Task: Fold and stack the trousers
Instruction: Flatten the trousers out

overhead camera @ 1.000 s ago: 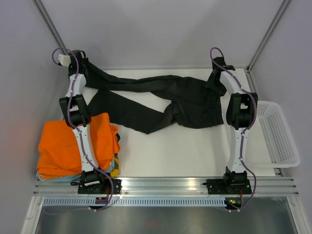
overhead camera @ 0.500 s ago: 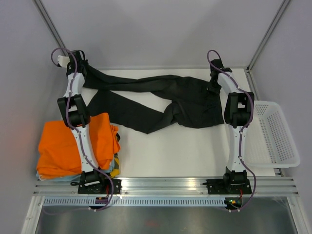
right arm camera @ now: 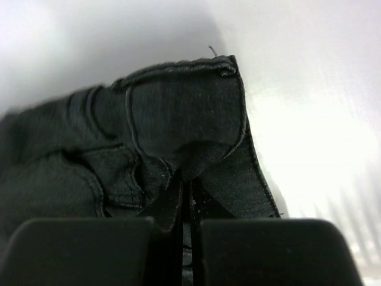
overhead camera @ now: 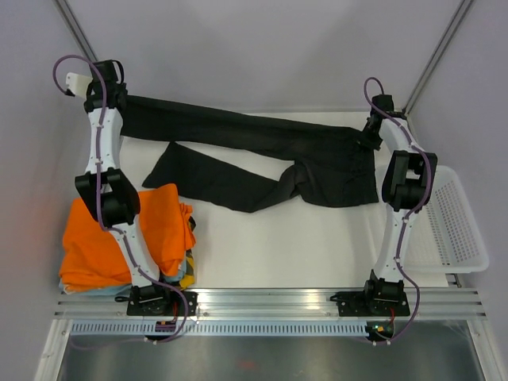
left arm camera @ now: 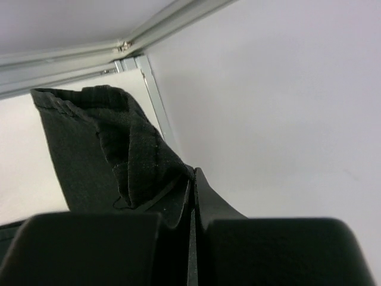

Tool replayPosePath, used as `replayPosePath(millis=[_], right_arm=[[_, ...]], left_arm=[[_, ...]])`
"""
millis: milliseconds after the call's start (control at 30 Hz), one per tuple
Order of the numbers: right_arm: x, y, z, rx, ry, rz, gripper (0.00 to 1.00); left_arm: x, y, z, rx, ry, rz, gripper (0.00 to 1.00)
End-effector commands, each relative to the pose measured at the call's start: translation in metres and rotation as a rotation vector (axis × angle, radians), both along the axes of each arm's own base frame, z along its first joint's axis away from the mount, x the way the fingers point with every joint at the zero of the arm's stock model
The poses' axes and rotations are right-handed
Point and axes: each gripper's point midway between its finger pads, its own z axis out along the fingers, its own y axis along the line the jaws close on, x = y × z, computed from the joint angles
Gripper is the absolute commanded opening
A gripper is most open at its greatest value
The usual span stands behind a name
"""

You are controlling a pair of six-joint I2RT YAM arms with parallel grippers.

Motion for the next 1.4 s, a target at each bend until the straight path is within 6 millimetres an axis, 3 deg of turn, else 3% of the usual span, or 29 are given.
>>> replayPosePath(millis=[0,233,300,400,533,567,600,667,700,767,800,833,900,967,1000,1067,1100,1133,1233,1333,1367], right_arm=[[0.016,0.034,0.044,0.085,-0.157,0.178,0.00],[-0.007,0.088,0.067,0.231,-0.214,0.314,0.00],[-0.020,0.102,0.060,0.254,-0.182,0.324,0.00],[-0.031,0.098,0.043,0.198,-0.130,0.292,0.00],[-0.016,0.068,0.028,0.092,-0.078,0.210,0.00],[-0.002,0.063,0.026,0.081,-0.083,0.198,0.00],[0.004,0.059,0.024,0.079,-0.082,0.187,0.00],[0.013,0.048,0.018,0.085,-0.076,0.156,0.00],[0.023,0.045,0.015,0.091,-0.087,0.139,0.00],[0.033,0.036,0.011,0.093,-0.107,0.117,0.00],[0.035,0.034,0.010,0.096,-0.114,0.111,0.00],[0.040,0.032,0.009,0.097,-0.126,0.115,0.00],[0.044,0.033,0.003,0.114,-0.127,0.117,0.00],[0.046,0.038,-0.005,0.141,-0.120,0.131,0.00],[0.045,0.040,-0.008,0.151,-0.119,0.132,0.00],[0.047,0.039,-0.011,0.153,-0.133,0.119,0.00],[0.052,0.036,-0.009,0.135,-0.153,0.107,0.00],[0.054,0.034,-0.009,0.126,-0.160,0.095,0.00],[0.068,0.028,0.001,0.098,-0.213,0.081,0.00],[0.081,0.019,0.008,0.062,-0.253,0.059,0.00],[0.085,0.017,0.009,0.058,-0.262,0.056,0.00]], left_arm=[[-0.044,0.017,0.059,0.086,-0.018,0.092,0.02],[-0.094,0.017,0.100,0.155,0.064,0.102,0.02],[-0.105,0.020,0.106,0.183,0.081,0.118,0.02],[-0.113,0.032,0.111,0.217,0.086,0.163,0.02],[-0.079,0.031,0.080,0.147,0.092,0.094,0.02],[-0.071,0.030,0.071,0.132,0.093,0.080,0.02],[-0.056,0.031,0.046,0.106,0.122,0.071,0.02],[-0.033,0.027,0.025,0.066,0.104,0.034,0.02],[-0.019,0.026,0.002,0.036,0.113,0.026,0.02],[0.006,0.018,-0.012,-0.014,0.061,-0.020,0.02],[0.014,0.016,-0.021,-0.035,0.051,-0.019,0.02],[0.023,0.017,-0.044,-0.058,0.070,-0.011,0.02],[0.036,0.017,-0.054,-0.091,0.038,0.008,0.02],[0.047,0.018,-0.084,-0.124,0.041,0.017,0.02],[0.062,0.015,-0.079,-0.138,-0.032,-0.004,0.02],[0.080,0.010,-0.095,-0.165,-0.082,-0.037,0.02],[0.094,0.006,-0.087,-0.179,-0.158,-0.062,0.02],[0.103,0.001,-0.094,-0.190,-0.177,-0.071,0.02],[0.115,-0.003,-0.104,-0.200,-0.207,-0.057,0.02],[0.109,0.003,-0.118,-0.214,-0.177,0.001,0.02],[0.105,0.005,-0.115,-0.221,-0.176,0.029,0.02]])
